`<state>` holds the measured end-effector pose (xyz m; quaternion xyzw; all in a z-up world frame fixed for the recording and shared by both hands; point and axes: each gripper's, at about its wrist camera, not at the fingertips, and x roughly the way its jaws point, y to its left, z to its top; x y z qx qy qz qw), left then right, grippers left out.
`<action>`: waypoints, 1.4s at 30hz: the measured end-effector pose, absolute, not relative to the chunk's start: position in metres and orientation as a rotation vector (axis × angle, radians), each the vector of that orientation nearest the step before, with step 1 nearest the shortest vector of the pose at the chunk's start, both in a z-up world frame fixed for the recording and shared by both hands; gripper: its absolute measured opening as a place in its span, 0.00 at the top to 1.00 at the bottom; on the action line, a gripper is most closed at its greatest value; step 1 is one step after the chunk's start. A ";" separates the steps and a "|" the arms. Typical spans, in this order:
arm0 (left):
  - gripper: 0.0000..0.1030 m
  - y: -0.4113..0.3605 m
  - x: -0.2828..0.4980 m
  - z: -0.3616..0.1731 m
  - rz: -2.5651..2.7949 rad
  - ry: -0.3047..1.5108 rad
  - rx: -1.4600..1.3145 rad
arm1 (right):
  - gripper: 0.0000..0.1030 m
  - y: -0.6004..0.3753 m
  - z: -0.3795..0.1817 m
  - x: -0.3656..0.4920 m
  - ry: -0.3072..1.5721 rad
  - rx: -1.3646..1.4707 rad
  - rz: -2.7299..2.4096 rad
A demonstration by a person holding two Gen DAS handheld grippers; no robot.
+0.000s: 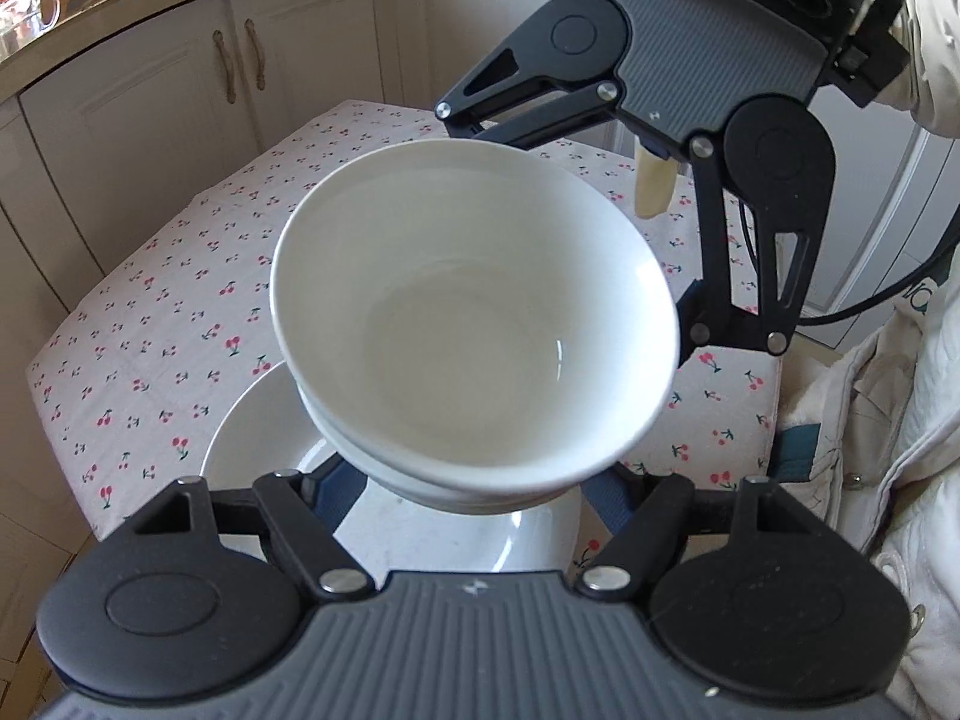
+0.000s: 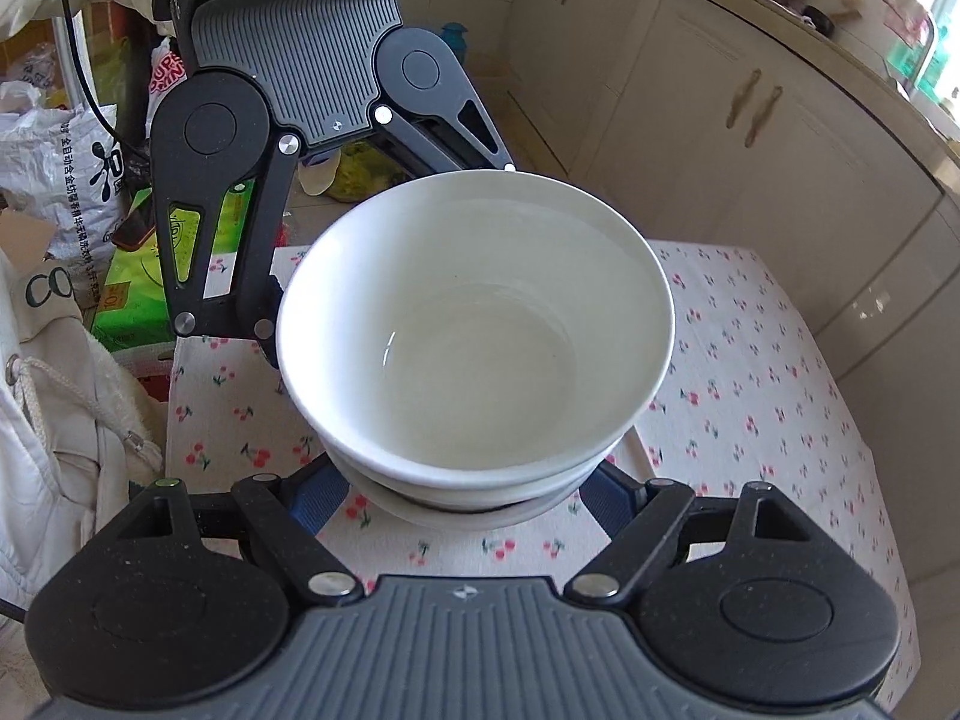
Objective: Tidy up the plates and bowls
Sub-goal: 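Lower the bowl stack onto the plates and open both tools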
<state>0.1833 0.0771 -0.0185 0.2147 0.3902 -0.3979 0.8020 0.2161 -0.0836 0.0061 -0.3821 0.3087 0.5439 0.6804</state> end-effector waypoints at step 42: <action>0.03 0.112 0.127 -0.014 -0.524 0.678 0.434 | 0.00 -0.067 0.003 0.214 0.672 -0.783 0.964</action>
